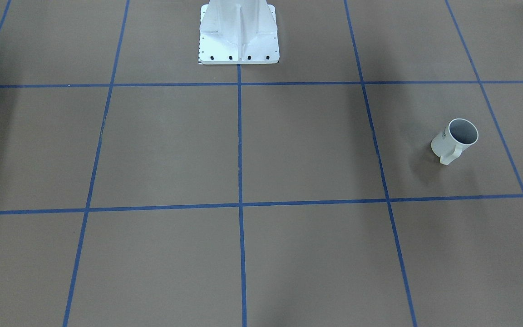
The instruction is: Left arm hands cup to right arm to dump lemon
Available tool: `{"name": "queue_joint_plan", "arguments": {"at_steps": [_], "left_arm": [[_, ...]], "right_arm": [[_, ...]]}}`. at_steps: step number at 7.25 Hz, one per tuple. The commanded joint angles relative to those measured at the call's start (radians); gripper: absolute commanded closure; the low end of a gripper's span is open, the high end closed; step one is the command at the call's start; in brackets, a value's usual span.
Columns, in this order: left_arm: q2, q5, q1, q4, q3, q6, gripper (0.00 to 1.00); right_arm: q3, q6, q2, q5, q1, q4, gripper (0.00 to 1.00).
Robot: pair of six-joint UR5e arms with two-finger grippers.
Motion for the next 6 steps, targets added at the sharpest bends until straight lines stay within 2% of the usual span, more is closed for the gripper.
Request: {"name": "queue_joint_plan", "arguments": {"at_steps": [1, 2, 4, 6], "left_arm": [[0.015, 0.019, 0.001, 0.000, 0.003, 0.003, 0.00], [0.013, 0.077, 0.001, 0.000, 0.000, 0.003, 0.00], [0.015, 0.078, -0.001, -0.015, 0.049, 0.001, 0.00], [0.022, 0.086, -0.001, -0.017, 0.049, 0.007, 0.00]], "right_arm": [[-0.008, 0.000, -0.009, -0.013, -0.001, 0.006, 0.00], [-0.037, 0.000, 0.008, -0.074, -0.006, 0.006, 0.00], [-0.045, 0.003, 0.020, -0.076, -0.032, -0.001, 0.00], [-0.037, 0.001, 0.010, -0.061, -0.032, 0.002, 0.00]]}}
